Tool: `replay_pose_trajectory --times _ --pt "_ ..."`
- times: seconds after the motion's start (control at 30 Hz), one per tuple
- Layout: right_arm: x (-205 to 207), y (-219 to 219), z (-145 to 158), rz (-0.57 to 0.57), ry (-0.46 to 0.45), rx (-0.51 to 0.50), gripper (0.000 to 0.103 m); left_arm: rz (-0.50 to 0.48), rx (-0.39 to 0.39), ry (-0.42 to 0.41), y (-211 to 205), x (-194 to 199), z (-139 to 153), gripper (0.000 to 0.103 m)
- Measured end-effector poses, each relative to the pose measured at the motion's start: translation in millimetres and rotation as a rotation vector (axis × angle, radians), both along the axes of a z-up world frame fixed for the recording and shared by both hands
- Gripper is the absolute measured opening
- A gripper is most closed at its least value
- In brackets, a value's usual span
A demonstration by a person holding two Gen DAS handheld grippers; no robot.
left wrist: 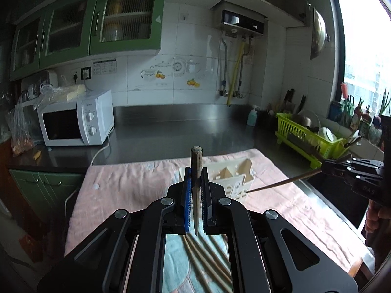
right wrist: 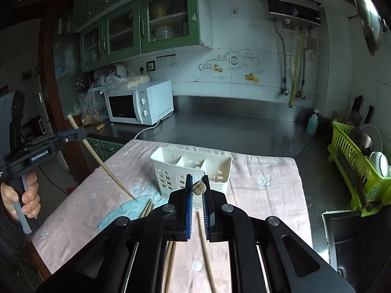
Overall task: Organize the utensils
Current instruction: 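Lift the held chopsticks with both tools and carry them toward the white caddy, then lower the left tool's chopstick into the caddy and open the left tool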
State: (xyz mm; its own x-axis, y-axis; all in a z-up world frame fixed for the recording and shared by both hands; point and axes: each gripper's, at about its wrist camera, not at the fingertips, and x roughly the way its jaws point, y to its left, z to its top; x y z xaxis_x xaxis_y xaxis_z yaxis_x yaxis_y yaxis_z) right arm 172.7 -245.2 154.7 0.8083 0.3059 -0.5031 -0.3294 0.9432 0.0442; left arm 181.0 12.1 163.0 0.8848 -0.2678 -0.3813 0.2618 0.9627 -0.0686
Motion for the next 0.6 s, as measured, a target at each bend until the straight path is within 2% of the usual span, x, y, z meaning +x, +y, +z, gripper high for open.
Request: replay_pose_trajectory --times 0.13,0.27,0.6 --pt "17.6 -4.8 15.0 -0.024 -0.021 -0.016 0.007 0.008 0.001 -0.102 -9.7 11.9 37.9 0.005" --pt "38.3 -5.4 19.7 -0.039 -0.024 -0.035 0.007 0.019 -0.011 -0.148 -17.7 36.5 57.7 0.005" --pt "90.2 2.0 -2.2 -0.052 0.026 -0.071 0.007 0.051 -0.089 -0.131 -21.3 104.8 45.1 0.006"
